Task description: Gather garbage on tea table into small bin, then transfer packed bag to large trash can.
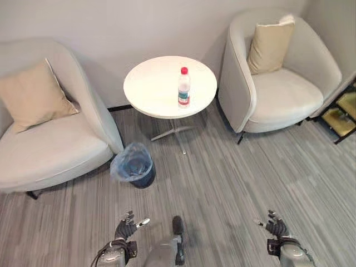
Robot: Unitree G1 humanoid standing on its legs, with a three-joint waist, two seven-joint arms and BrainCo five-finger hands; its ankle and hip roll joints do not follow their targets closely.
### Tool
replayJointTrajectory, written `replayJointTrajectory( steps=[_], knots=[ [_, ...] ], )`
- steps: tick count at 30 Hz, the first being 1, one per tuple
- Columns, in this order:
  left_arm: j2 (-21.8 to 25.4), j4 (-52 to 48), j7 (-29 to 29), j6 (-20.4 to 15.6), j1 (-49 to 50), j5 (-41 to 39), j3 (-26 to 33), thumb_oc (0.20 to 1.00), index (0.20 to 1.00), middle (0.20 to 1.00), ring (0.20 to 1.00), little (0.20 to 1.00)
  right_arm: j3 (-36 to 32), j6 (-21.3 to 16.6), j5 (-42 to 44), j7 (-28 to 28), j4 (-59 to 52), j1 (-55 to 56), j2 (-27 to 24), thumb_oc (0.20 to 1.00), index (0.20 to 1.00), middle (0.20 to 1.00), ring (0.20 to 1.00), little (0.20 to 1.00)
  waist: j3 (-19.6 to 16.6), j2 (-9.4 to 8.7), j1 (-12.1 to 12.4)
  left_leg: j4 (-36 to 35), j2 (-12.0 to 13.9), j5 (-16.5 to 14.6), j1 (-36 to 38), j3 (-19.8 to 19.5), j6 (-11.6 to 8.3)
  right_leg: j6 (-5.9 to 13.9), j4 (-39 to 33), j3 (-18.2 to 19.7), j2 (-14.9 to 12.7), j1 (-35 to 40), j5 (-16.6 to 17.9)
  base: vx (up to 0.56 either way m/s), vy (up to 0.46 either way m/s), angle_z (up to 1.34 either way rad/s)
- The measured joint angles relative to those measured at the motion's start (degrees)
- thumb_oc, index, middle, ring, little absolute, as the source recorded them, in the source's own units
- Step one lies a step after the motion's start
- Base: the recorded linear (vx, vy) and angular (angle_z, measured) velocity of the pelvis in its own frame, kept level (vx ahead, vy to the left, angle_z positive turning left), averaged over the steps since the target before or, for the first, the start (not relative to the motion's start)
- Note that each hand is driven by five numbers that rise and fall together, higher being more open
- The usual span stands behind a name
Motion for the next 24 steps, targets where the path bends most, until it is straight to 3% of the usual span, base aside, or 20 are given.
replayJointTrajectory(
  steps=[3, 5, 7, 8, 9, 10, 14, 16, 18, 19, 20, 21, 22, 23, 24],
  knots=[
    [1.4, -0.3, 0.1, -0.3, -2.0, 0.0, 0.1, 1.000, 1.000, 1.000, 1.000, 1.000, 0.1, -0.3, 0.0, 0.7, -3.2, -0.5, 1.0, 1.000, 1.000, 1.000, 1.000, 1.000, -0.1, -0.17, 0.3, -0.9, -2.3, -1.0, 2.8, -0.2, 0.35, 2.89, 7.6, 0.5, -4.2, -5.5, -3.9, 0.19, 0.129, -0.02],
    [1.8, -0.1, 0.1, -0.3, -3.0, 0.0, 0.1, 1.000, 1.000, 1.000, 1.000, 1.000, 0.1, -0.3, 0.0, 1.0, -3.3, -2.4, 1.1, 1.000, 1.000, 1.000, 1.000, 1.000, 0.0, 0.79, 0.2, -4.6, -3.0, -1.4, 5.5, -1.2, 0.77, 3.18, 8.0, 0.7, -5.3, -10.5, -5.2, 0.14, 0.068, 0.04],
    [2.1, -0.1, 0.2, -0.3, -3.2, 0.0, -0.5, 1.000, 1.000, 1.000, 1.000, 1.000, 0.2, -0.3, 0.0, 1.0, -3.8, -2.5, 1.1, 1.000, 1.000, 1.000, 1.000, 1.000, 0.0, 1.53, 0.0, -5.2, -3.0, -1.0, 7.3, -1.5, 0.11, 3.23, 6.1, 1.6, -5.6, -15.5, -5.4, 0.24, 0.062, 0.24],
    [1.8, 0.1, 0.3, -0.4, -3.0, 0.0, -0.4, 1.000, 1.000, 1.000, 1.000, 1.000, 0.4, -0.3, 0.0, 1.0, -4.0, -2.3, 0.9, 1.000, 1.000, 1.000, 1.000, 1.000, 0.3, 2.44, 0.1, -5.3, -2.7, -3.8, 8.4, -3.2, -2.23, 2.97, 6.1, 1.0, -5.3, -19.1, -5.0, 0.28, 0.043, -0.01],
    [1.3, 0.6, 0.4, -0.5, -2.6, 0.0, -0.2, 1.000, 1.000, 1.000, 1.000, 1.000, 0.3, -0.4, 0.0, 1.0, -4.7, -2.8, 0.4, 1.000, 1.000, 1.000, 1.000, 1.000, 0.3, 3.27, -0.2, -5.3, -2.2, -5.3, 8.8, -3.1, -1.65, 2.44, 5.9, 0.7, -4.9, -23.7, -3.0, 0.22, 0.005, -0.03],
    [0.8, 1.0, 0.3, -0.3, -1.3, 0.0, -0.4, 1.000, 1.000, 1.000, 1.000, 1.000, 0.3, -0.4, 0.0, 1.0, -5.4, -3.0, -0.1, 1.000, 1.000, 1.000, 1.000, 1.000, 0.9, 4.32, -1.0, -6.2, -2.2, -5.2, 10.6, -3.2, -1.99, 2.18, 3.4, 0.3, -4.6, -27.8, 1.4, 0.23, -0.012, 0.09],
    [0.2, 2.2, 0.3, -0.2, 0.7, 0.0, -0.2, 1.000, 1.000, 1.000, 1.000, 1.000, 0.3, -0.2, 0.0, 1.0, -5.6, 0.2, -0.2, 1.000, 1.000, 1.000, 1.000, 1.000, 1.4, 4.42, -2.4, -6.8, -4.2, -7.1, 15.6, -5.6, -4.33, 2.63, -6.4, -0.6, -4.7, -32.0, 12.5, 0.28, -0.062, 0.30],
    [0.2, 2.3, 0.3, -0.2, 0.5, 0.0, 0.1, 1.000, 1.000, 1.000, 1.000, 1.000, 0.3, -0.1, -0.1, 1.0, -5.5, 0.6, -0.2, 1.000, 1.000, 1.000, 1.000, 1.000, 1.9, 4.45, -3.1, -6.6, -5.0, -8.1, 17.8, -7.6, -4.75, 2.06, -8.1, -0.5, -3.9, -32.1, 15.5, 0.25, -0.104, 0.57],
    [0.1, 2.2, 0.3, -0.2, 0.6, 0.0, 0.0, 1.000, 1.000, 1.000, 1.000, 1.000, 0.1, -0.1, -1.0, 1.0, -5.5, 0.9, -0.5, 1.000, 1.000, 1.000, 1.000, 1.000, 2.3, 4.53, -3.6, -5.7, -5.3, -8.9, 19.5, -9.5, -5.48, 0.46, -7.5, -0.4, -3.5, -30.5, 17.0, 0.29, -0.140, 0.80],
    [-0.8, 1.7, 0.3, -0.3, 0.5, 0.0, 0.0, 1.000, 1.000, 1.000, 1.000, 1.000, -0.1, -0.1, -1.0, 1.0, -5.5, 1.8, -1.3, 1.000, 1.000, 1.000, 1.000, 1.000, 2.8, 5.54, -3.3, -5.2, -4.4, -10.1, 22.9, -12.0, -7.33, -2.07, -5.1, 0.0, -2.4, -27.5, 17.9, 0.45, -0.369, 1.25],
    [-1.5, 0.9, 0.4, -0.3, 1.2, 0.0, -0.3, 1.000, 1.000, 1.000, 1.000, 1.000, -0.9, -0.2, -1.0, 1.0, -5.7, 2.4, -2.0, 1.000, 1.000, 1.000, 1.000, 1.000, 3.0, 5.23, -2.6, 2.2, -3.8, -11.0, 21.9, -9.2, -8.63, -6.11, -4.8, -0.2, -2.4, -24.5, 18.5, 0.39, -0.412, 0.96],
    [-2.9, 1.8, 0.2, -0.4, 1.7, 0.0, 0.1, 1.000, 1.000, 1.000, 1.000, 1.000, -0.8, -0.7, -1.0, 1.0, -5.4, 1.1, -2.2, 1.000, 1.000, 1.000, 1.000, 1.000, 3.4, 5.10, -1.7, 6.0, -3.1, -10.3, 20.2, -8.9, -11.24, -7.36, -6.0, -1.3, -2.5, -22.3, 18.0, 0.48, -0.498, 0.91],
    [-4.3, 3.8, 0.3, -0.1, 0.9, 0.0, -0.5, 1.000, 1.000, 1.000, 1.000, 1.000, -1.0, -0.4, -1.0, 1.0, -4.6, 2.1, -2.7, 1.000, 1.000, 1.000, 1.000, 1.000, 3.0, 5.10, -3.0, 7.7, -2.4, -8.5, 21.0, -10.8, -14.04, -7.77, -5.7, -4.2, -2.8, -19.4, 15.5, 0.27, -0.260, 1.20],
    [-3.9, 2.7, -0.2, 0.0, 0.5, 0.0, -2.7, 1.000, 1.000, 1.000, 1.000, 1.000, -0.9, -0.4, -1.0, 1.0, -6.3, 3.8, -3.8, 1.000, 1.000, 1.000, 1.000, 1.000, 2.1, 4.30, -3.3, 17.0, -1.0, -8.6, 16.9, -7.8, -14.05, -7.49, -7.2, -6.7, -2.3, -17.9, 12.7, 0.20, -0.155, 1.02],
    [-3.0, 2.3, -0.1, 0.0, 0.7, 0.0, -2.5, 1.000, 1.000, 1.000, 1.000, 1.000, -0.9, -0.4, -1.0, 1.0, -6.6, 2.1, -4.1, 1.000, 1.000, 1.000, 1.000, 1.000, 2.2, 3.56, -2.5, 25.4, 1.6, -10.7, 12.4, -5.6, -13.70, -9.69, -9.8, -5.6, -0.5, -16.0, 13.8, 0.18, -0.073, 0.32]
  ],
)
